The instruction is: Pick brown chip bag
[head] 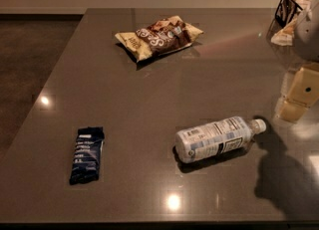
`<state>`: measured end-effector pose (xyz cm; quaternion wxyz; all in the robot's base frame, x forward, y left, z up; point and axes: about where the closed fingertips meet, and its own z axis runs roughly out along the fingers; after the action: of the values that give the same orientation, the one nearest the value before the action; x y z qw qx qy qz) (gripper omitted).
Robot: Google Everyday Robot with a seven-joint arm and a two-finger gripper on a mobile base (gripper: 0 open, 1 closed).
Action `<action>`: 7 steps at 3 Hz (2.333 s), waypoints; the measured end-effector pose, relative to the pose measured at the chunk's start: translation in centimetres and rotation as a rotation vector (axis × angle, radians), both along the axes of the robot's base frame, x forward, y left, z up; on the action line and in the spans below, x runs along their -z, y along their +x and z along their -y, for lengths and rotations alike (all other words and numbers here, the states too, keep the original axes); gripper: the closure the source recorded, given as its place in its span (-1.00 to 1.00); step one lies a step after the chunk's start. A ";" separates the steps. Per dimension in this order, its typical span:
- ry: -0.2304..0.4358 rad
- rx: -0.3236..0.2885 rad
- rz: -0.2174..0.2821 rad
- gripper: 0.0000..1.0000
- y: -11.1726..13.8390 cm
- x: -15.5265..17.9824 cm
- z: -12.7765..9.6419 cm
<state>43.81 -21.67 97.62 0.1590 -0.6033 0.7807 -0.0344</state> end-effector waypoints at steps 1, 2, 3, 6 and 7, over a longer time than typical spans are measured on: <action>0.000 0.000 0.000 -1.00 0.0 0.0 0.0; 0.037 -0.005 0.012 -1.00 2.8 0.0 -1.8; 0.083 -0.011 0.023 -1.00 7.1 0.3 -4.9; 0.134 -0.118 0.194 -1.00 18.8 3.1 -13.5; 0.120 -0.159 0.217 -1.00 22.9 4.4 -15.1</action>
Offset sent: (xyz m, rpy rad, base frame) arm 0.0702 0.0450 -0.0025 0.0933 -0.0123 0.0124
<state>66.73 -6.57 93.18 0.2802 -0.6454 0.7095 -0.0400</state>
